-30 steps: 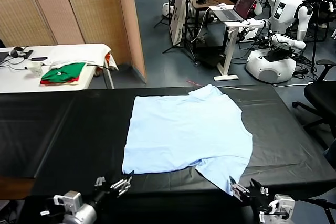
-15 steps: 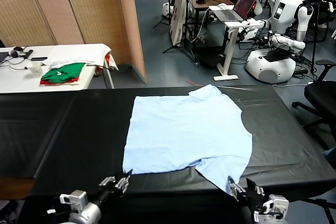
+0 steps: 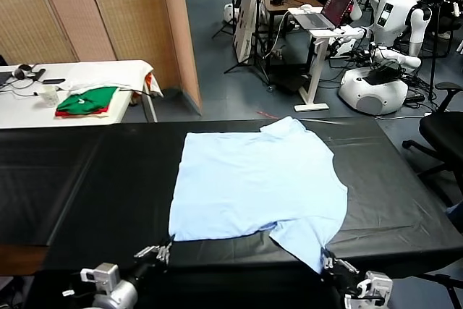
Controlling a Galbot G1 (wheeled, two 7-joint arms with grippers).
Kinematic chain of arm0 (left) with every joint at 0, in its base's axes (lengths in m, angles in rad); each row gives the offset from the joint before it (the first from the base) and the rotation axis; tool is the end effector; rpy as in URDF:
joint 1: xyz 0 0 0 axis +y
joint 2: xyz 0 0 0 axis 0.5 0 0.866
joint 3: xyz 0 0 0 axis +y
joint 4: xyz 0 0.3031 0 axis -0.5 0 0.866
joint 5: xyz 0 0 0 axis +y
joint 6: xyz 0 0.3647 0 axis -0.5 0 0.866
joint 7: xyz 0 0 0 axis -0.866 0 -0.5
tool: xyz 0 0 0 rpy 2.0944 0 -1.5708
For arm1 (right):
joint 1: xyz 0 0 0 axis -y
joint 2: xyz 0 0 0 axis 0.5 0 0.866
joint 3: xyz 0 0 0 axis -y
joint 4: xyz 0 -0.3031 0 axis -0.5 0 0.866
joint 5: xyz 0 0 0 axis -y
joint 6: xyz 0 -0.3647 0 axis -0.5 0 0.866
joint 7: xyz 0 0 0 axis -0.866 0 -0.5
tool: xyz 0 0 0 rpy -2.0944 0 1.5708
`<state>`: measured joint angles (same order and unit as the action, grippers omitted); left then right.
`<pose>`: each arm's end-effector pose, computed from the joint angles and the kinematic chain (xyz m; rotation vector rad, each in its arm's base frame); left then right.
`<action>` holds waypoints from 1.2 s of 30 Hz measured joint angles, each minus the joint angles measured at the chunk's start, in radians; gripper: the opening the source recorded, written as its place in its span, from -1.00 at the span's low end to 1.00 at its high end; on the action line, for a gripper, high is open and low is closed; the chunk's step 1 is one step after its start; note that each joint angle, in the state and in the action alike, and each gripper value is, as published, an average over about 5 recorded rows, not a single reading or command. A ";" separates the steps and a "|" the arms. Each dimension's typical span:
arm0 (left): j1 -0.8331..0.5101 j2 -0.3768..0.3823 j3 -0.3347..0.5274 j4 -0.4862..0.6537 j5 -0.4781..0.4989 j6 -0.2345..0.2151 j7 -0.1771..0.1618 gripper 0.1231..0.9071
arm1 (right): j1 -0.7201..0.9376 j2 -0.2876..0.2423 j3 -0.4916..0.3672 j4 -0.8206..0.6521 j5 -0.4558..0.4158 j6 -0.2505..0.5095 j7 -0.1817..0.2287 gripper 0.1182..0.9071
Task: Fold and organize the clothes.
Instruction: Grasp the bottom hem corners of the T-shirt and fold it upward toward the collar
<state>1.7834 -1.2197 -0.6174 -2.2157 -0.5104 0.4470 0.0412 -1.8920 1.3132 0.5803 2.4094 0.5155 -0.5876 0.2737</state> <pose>0.1684 0.0545 -0.2462 -0.2740 -2.5682 0.2121 0.1412 -0.0215 -0.2002 -0.0375 -2.4865 -0.2082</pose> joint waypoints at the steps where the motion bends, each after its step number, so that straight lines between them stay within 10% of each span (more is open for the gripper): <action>1: 0.014 0.002 -0.011 -0.009 0.001 -0.002 0.000 -0.94 | -0.009 0.000 -0.005 0.005 -0.008 -0.001 0.000 -0.94; 16: 0.124 -0.045 -0.087 -0.091 0.041 -0.058 -0.002 -0.94 | 0.045 -0.044 0.000 -0.023 -0.032 0.111 -0.085 -0.94; 36: -0.202 -0.081 0.014 0.099 0.132 -0.186 0.029 -0.94 | 0.500 -0.156 -0.110 -0.368 -0.074 0.182 -0.104 -0.94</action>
<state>1.5811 -1.3003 -0.6029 -2.1164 -0.3785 0.2605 0.0699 -1.3919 1.1567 0.4706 2.0412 0.4412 -0.4059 0.1702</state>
